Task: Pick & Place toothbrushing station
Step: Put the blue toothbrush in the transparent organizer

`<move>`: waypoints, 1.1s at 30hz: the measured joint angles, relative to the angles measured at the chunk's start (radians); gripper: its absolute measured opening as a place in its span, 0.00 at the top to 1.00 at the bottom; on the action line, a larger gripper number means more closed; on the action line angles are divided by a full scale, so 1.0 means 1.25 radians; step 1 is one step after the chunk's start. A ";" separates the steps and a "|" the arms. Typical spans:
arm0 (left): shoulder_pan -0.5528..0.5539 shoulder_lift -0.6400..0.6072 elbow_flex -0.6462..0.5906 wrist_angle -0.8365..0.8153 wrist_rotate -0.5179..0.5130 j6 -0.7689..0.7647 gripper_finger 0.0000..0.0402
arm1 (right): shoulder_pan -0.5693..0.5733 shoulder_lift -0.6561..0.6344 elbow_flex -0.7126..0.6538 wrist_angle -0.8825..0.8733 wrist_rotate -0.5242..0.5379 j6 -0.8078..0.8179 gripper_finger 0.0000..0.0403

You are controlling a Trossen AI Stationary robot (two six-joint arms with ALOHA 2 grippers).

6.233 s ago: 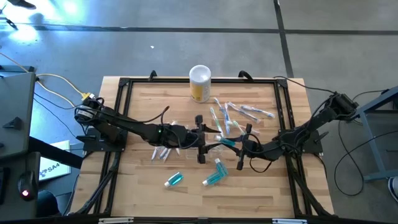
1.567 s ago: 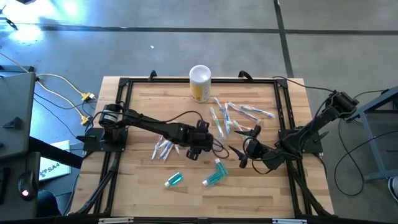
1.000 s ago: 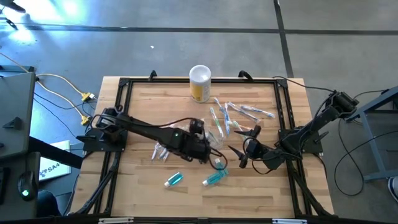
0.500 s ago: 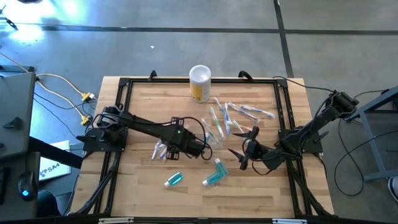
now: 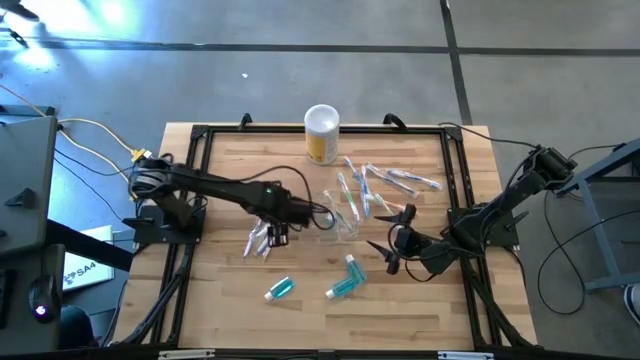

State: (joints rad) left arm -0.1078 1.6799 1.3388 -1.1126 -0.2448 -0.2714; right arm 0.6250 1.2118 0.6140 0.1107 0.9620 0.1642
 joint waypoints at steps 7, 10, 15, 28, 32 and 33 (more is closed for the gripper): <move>0.013 -0.049 -0.103 0.206 0.081 -0.060 0.39 | -0.002 0.000 0.000 -0.001 0.005 -0.001 0.24; 0.013 -0.037 -0.112 0.198 0.081 -0.065 0.39 | -0.008 0.000 0.000 -0.001 0.003 0.000 0.24; 0.021 -0.029 -0.116 0.205 0.071 -0.168 0.39 | -0.019 0.000 0.000 -0.001 -0.001 0.004 0.24; 0.041 -0.025 -0.116 0.159 0.005 -0.310 0.39 | -0.026 0.000 0.000 -0.007 -0.025 0.016 0.24; 0.039 -0.025 -0.115 0.196 -0.008 -0.310 0.39 | -0.025 0.000 0.000 -0.010 -0.052 0.016 0.24; 0.037 -0.025 -0.115 0.201 -0.007 -0.311 0.39 | -0.026 0.000 0.000 -0.012 -0.059 0.016 0.24</move>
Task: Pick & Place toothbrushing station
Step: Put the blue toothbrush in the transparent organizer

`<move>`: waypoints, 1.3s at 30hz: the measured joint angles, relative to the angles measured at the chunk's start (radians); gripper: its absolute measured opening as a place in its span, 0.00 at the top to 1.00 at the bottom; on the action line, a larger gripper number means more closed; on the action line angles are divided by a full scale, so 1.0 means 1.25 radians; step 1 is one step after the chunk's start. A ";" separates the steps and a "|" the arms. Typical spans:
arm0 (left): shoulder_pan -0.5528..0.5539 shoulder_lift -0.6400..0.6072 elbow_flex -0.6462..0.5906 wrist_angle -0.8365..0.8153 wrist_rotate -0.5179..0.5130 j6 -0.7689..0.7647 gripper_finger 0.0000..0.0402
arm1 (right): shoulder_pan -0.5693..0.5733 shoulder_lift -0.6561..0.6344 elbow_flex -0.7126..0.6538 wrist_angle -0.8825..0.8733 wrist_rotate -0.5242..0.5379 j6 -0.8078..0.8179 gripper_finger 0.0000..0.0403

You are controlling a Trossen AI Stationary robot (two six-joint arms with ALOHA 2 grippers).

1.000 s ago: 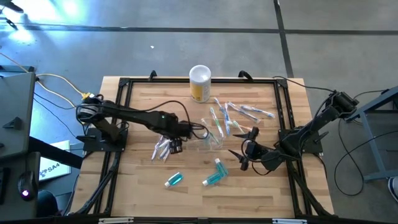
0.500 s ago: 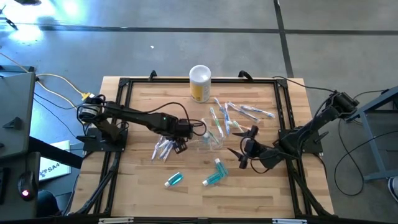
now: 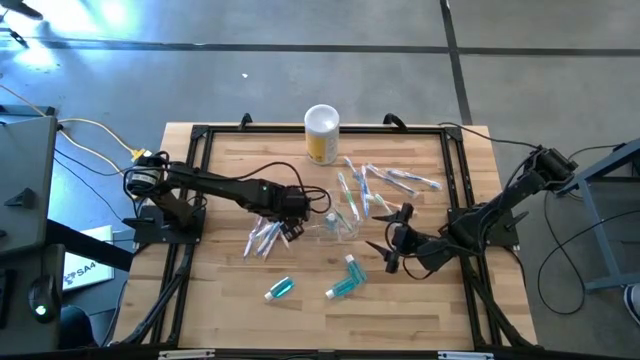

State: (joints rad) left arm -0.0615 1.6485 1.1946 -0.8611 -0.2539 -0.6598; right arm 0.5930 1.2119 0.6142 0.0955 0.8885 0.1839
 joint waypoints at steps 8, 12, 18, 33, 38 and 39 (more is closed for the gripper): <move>-0.003 0.005 -0.013 -0.014 -0.003 -0.069 0.39 | 0.001 0.000 0.000 -0.029 -0.003 0.025 0.24; -0.003 0.006 -0.047 0.038 0.003 -0.069 0.39 | 0.001 0.000 0.000 -0.031 -0.003 0.026 0.24; -0.003 0.006 -0.073 0.064 0.010 -0.093 0.39 | 0.000 0.000 0.000 -0.031 -0.003 0.026 0.24; -0.003 0.006 -0.115 0.084 -0.001 -0.122 0.55 | 0.000 0.000 0.000 -0.031 -0.002 0.026 0.24; -0.003 0.006 -0.115 0.092 -0.003 -0.089 0.73 | 0.000 0.000 0.000 -0.031 -0.002 0.026 0.24; -0.003 0.006 -0.115 0.093 -0.003 -0.076 0.78 | 0.000 0.000 0.000 -0.031 -0.002 0.026 0.24</move>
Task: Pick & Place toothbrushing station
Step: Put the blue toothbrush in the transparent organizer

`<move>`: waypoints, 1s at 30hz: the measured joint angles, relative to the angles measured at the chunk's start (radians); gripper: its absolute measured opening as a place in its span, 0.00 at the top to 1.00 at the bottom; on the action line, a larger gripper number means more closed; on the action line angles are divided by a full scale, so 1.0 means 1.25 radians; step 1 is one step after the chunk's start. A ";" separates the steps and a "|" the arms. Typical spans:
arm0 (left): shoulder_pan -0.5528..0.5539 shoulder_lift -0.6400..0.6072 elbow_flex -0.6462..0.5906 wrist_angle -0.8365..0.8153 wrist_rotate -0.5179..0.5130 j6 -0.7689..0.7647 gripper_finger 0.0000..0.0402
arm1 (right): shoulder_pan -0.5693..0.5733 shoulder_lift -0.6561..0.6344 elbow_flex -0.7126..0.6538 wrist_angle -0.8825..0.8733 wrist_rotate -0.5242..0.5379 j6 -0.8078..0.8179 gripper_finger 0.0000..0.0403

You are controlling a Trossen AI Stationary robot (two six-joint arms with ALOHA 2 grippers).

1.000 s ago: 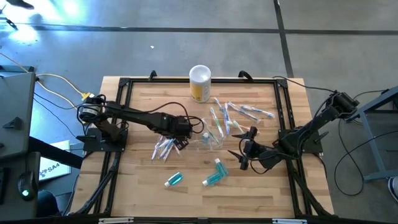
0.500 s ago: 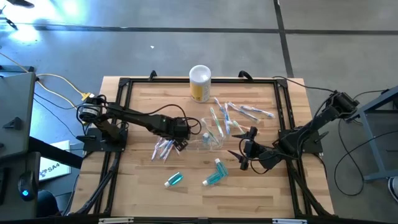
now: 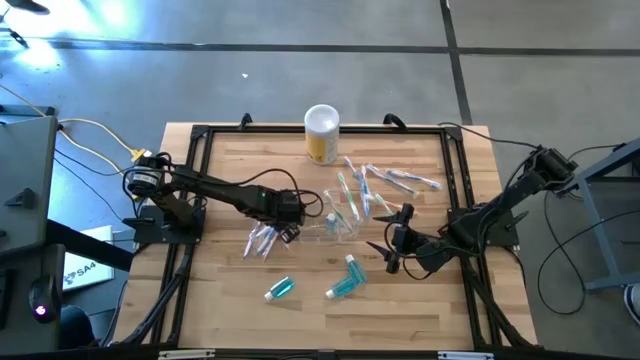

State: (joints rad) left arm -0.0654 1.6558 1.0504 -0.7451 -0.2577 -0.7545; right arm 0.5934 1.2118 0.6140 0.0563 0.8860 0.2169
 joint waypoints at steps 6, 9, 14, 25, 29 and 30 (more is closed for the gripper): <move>0.000 0.000 0.000 -0.003 0.000 0.023 0.98 | 0.000 0.000 0.000 0.000 0.000 0.000 0.24; 0.000 0.000 0.000 -0.004 -0.005 0.042 0.99 | 0.000 0.000 0.000 0.000 0.000 0.000 0.24; 0.000 -0.010 0.042 -0.056 -0.006 0.060 1.00 | 0.000 0.000 0.000 -0.002 0.000 -0.002 0.24; -0.053 -0.109 0.176 -0.213 -0.182 0.098 1.00 | -0.001 0.000 0.000 -0.011 0.008 -0.002 0.24; -0.100 -0.189 0.182 -0.183 -0.267 0.121 1.00 | -0.001 0.000 0.000 -0.023 0.025 -0.001 0.24; -0.112 -0.208 0.182 -0.159 -0.284 0.135 1.00 | -0.001 0.000 0.000 -0.023 0.025 -0.001 0.24</move>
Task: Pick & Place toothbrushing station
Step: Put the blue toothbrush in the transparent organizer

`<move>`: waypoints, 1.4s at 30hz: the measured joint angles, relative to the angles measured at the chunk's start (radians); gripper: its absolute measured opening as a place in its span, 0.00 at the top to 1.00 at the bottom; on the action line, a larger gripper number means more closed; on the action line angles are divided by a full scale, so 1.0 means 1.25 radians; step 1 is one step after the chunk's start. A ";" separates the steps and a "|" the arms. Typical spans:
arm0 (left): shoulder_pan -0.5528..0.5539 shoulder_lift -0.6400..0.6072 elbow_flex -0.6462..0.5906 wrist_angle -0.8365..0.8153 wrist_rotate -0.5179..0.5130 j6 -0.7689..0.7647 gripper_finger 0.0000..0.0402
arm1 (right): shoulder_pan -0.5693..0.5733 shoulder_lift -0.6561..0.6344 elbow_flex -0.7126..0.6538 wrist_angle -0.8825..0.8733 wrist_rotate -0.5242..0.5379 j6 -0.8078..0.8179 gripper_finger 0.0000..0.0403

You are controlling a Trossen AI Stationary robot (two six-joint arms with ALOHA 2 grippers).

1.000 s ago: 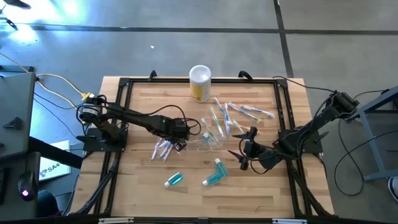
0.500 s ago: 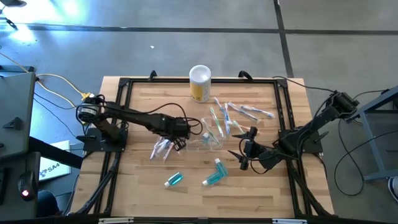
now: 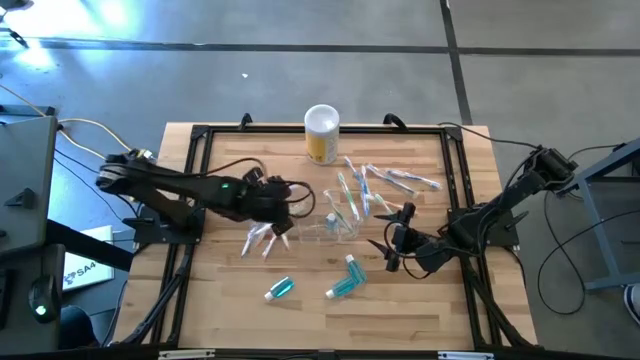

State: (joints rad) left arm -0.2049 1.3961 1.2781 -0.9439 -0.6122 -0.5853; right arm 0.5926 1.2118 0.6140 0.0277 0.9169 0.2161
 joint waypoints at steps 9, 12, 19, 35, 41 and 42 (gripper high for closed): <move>-0.046 -0.139 -0.127 0.420 0.042 0.269 1.00 | 0.000 0.000 0.000 0.002 0.000 0.006 0.24; -0.044 -0.162 -0.239 0.652 0.058 0.345 1.00 | 0.000 0.000 0.000 0.002 0.000 0.018 0.24; 0.010 -0.174 -0.514 1.157 0.146 0.389 1.00 | 0.000 0.000 0.000 0.003 -0.003 0.022 0.24; 0.043 -0.076 -0.657 1.480 0.232 0.387 1.00 | -0.043 0.000 0.000 0.005 -0.010 0.019 0.24; 0.044 -0.023 -0.657 1.495 0.232 0.384 1.00 | -0.056 0.000 0.000 0.005 -0.044 0.019 0.24; 0.044 -0.015 -0.657 1.494 0.232 0.381 1.00 | -0.057 0.000 0.000 0.005 -0.045 0.019 0.24</move>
State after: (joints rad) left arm -0.1505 1.3779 0.4572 0.9238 -0.3222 -0.1096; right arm 0.5215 1.2121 0.6143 0.0334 0.8611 0.2398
